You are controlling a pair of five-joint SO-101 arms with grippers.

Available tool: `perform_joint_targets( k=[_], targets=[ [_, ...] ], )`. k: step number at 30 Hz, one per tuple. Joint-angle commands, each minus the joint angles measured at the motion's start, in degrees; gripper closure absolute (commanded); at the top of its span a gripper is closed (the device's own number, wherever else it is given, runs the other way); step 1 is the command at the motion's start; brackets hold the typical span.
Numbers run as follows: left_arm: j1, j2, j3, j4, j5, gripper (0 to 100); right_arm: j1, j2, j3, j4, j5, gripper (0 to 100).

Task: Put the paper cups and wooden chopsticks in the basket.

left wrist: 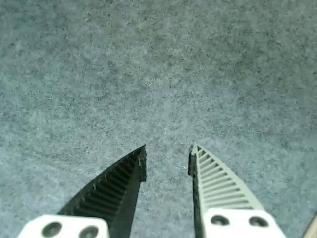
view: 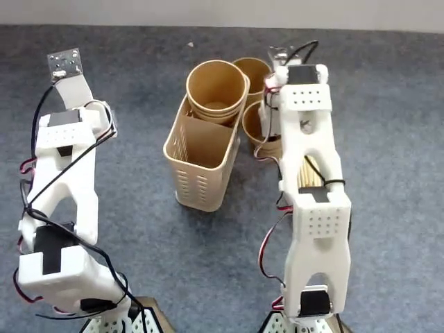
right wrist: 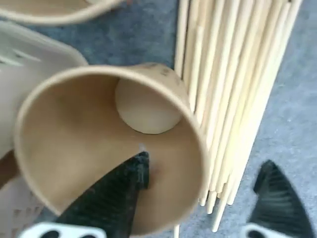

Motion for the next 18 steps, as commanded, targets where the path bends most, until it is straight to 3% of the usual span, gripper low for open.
perform_joint_targets(
  k=[1,10,18],
  targets=[
    [1.01,-0.40,-0.31,-0.97,0.53,83,2.86,-2.42,-2.51,-0.48,-0.26,97.4],
    [1.10,-0.31,-0.13,-0.97,0.53,83,5.93,-12.88,-24.66,3.38,-0.44,99.3],
    [1.10,-0.31,-0.13,-0.97,0.53,83,2.86,-18.68,-13.85,3.38,-0.09,99.1]
  ],
)
